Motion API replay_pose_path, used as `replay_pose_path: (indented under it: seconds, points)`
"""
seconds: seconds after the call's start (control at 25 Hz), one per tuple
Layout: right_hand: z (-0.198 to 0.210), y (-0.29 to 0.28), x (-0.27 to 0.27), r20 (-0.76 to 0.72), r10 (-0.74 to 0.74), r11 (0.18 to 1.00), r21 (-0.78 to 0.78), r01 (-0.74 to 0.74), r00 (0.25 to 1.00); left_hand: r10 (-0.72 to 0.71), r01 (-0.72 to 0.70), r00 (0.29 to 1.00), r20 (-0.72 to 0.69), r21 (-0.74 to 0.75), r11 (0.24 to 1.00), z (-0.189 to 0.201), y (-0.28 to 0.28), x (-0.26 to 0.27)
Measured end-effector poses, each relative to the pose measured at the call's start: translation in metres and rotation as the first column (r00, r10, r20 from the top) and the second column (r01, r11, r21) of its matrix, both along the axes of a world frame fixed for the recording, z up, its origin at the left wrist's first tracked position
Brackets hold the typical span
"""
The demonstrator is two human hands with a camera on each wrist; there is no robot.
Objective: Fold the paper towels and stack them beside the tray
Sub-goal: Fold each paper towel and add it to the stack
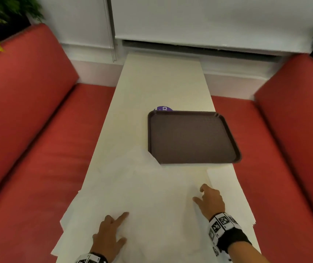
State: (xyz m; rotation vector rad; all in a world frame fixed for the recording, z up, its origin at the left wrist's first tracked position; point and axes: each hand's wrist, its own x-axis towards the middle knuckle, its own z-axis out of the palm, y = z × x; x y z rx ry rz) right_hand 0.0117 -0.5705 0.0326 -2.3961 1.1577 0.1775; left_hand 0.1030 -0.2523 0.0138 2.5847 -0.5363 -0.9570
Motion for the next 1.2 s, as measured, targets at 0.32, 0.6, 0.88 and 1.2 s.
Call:
replay_pose_path:
  seconds: [0.32, 0.6, 0.88, 1.2]
  points:
    - [-0.004, 0.003, -0.004, -0.046, -0.07, 0.974, 0.213, 0.078, 0.996, 0.01, -0.009, 1.0, -0.029, 0.025, 1.0, 0.006, -0.002, 0.003]
    - [-0.007, 0.0, -0.008, -0.082, -0.29, 0.933, 0.2, 0.301, 0.954, 0.027, -0.027, 0.999, -0.04, 0.003, 1.0, 0.005, -0.003, 0.005]
    - [-0.015, 0.001, -0.025, -0.156, -0.535, 0.8, 0.22, 0.558, 0.83, 0.053, -0.053, 0.999, -0.01, -0.015, 0.998, -0.002, -0.004, 0.006]
    - [0.018, 0.016, -0.036, 0.287, -0.469, 0.875, 0.28, 0.395, 0.836, 0.086, -0.087, 0.996, -0.015, -0.099, 0.991, -0.011, 0.002, 0.006]
